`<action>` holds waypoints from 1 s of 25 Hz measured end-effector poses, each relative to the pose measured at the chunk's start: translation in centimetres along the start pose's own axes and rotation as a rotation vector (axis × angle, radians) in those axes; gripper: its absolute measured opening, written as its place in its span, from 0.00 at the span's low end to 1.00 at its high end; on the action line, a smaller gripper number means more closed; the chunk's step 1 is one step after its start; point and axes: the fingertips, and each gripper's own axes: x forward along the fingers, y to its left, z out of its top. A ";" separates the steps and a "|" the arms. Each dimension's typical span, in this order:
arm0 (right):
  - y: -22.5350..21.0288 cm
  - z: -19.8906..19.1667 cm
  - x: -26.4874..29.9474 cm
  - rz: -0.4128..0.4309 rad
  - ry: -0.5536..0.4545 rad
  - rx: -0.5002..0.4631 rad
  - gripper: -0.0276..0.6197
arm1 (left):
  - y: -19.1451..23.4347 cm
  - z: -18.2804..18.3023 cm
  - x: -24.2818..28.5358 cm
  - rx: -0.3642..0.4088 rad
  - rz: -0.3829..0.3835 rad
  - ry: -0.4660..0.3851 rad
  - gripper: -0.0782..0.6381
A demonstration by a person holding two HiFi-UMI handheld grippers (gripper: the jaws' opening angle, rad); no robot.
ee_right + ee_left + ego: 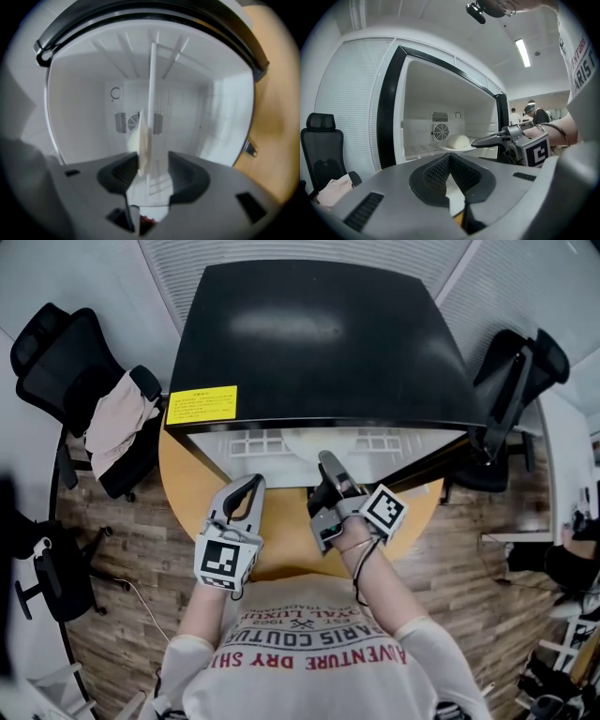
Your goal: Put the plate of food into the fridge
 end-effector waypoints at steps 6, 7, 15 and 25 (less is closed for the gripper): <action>0.0 0.3 0.9 -0.013 -0.006 -0.021 0.36 | 0.8 -0.2 0.2 -0.008 0.010 0.006 0.15; 0.0 0.3 1.0 -0.013 -0.007 -0.026 0.36 | 0.9 -0.3 0.3 -0.013 0.010 0.007 0.15; 0.9 -0.2 0.0 0.012 0.007 -0.033 0.36 | 0.3 0.0 0.7 -0.001 0.006 -0.002 0.15; 3.8 -1.3 -4.9 0.078 0.141 -0.244 0.09 | -3.7 1.2 0.0 -0.014 0.029 -0.016 0.15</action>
